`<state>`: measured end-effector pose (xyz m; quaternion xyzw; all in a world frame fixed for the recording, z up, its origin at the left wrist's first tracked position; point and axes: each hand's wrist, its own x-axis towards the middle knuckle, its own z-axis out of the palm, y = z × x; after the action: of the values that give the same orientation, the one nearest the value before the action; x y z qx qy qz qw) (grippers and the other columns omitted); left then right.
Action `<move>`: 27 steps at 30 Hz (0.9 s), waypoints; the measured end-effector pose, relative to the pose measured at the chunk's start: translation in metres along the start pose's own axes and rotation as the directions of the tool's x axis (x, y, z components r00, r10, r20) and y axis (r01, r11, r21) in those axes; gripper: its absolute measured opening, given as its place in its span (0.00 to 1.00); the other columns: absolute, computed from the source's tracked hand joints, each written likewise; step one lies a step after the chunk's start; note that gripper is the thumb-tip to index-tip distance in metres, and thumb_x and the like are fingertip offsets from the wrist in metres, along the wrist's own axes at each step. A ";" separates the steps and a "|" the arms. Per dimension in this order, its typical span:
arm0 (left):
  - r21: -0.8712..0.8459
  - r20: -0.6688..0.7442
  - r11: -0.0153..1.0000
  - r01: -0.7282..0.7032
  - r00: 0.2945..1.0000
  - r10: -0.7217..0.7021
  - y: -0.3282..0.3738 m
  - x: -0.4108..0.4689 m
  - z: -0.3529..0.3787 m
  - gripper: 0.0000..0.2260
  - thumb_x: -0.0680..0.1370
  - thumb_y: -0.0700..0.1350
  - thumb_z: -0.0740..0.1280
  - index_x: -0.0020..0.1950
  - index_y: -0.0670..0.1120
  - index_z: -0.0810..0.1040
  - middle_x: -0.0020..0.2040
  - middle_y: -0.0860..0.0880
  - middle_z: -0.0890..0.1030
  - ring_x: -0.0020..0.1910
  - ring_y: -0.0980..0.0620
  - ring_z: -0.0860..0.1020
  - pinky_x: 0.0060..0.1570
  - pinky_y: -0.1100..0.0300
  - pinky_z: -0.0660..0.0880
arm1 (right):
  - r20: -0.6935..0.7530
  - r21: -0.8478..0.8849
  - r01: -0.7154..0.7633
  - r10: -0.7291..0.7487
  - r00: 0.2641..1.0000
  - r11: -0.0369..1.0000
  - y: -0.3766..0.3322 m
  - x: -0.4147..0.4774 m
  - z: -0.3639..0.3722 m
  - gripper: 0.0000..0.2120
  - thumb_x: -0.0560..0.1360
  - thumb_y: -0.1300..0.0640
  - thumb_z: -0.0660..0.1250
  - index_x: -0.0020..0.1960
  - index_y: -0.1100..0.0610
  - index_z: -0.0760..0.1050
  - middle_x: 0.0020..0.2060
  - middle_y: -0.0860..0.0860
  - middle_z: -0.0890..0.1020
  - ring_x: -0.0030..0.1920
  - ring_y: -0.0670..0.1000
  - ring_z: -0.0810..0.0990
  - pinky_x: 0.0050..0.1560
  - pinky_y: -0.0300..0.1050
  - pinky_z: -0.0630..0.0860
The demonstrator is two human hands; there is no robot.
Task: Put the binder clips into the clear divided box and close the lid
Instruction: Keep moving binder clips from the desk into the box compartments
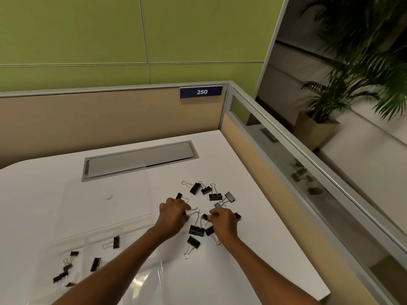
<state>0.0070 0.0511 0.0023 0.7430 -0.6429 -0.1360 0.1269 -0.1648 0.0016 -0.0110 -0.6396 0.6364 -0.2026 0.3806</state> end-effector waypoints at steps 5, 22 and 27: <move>0.011 0.061 1.000 -0.014 0.998 0.013 0.012 0.021 0.015 0.15 0.76 0.47 0.66 0.63 0.53 0.74 0.63 0.52 0.75 0.65 0.46 0.65 0.57 0.50 0.61 | -0.043 -0.029 -0.008 0.007 0.999 1.000 0.014 0.017 -0.013 0.09 0.74 0.61 0.70 0.54 0.59 0.83 0.50 0.54 0.85 0.51 0.51 0.83 0.46 0.36 0.73; 0.102 0.110 0.955 -0.278 0.957 0.267 0.025 0.059 0.056 0.13 0.72 0.45 0.69 0.56 0.50 0.80 0.55 0.53 0.81 0.57 0.45 0.72 0.48 0.51 0.62 | 0.076 -0.331 0.178 -0.162 0.984 0.927 0.039 0.066 -0.014 0.19 0.72 0.64 0.72 0.62 0.56 0.77 0.63 0.54 0.76 0.61 0.55 0.77 0.58 0.45 0.77; 0.189 0.152 0.918 -0.349 0.934 0.324 0.024 0.063 0.064 0.12 0.64 0.48 0.75 0.46 0.52 0.83 0.43 0.55 0.82 0.47 0.46 0.76 0.40 0.53 0.66 | 0.099 -0.431 0.277 -0.261 0.960 0.859 0.036 0.072 -0.012 0.22 0.71 0.62 0.73 0.64 0.55 0.75 0.61 0.54 0.76 0.58 0.55 0.77 0.57 0.45 0.76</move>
<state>-0.0303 -0.0153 -0.0514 0.6211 -0.7785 -0.0858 0.0303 -0.1897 -0.0669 -0.0467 -0.7952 0.5628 -0.0924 0.2058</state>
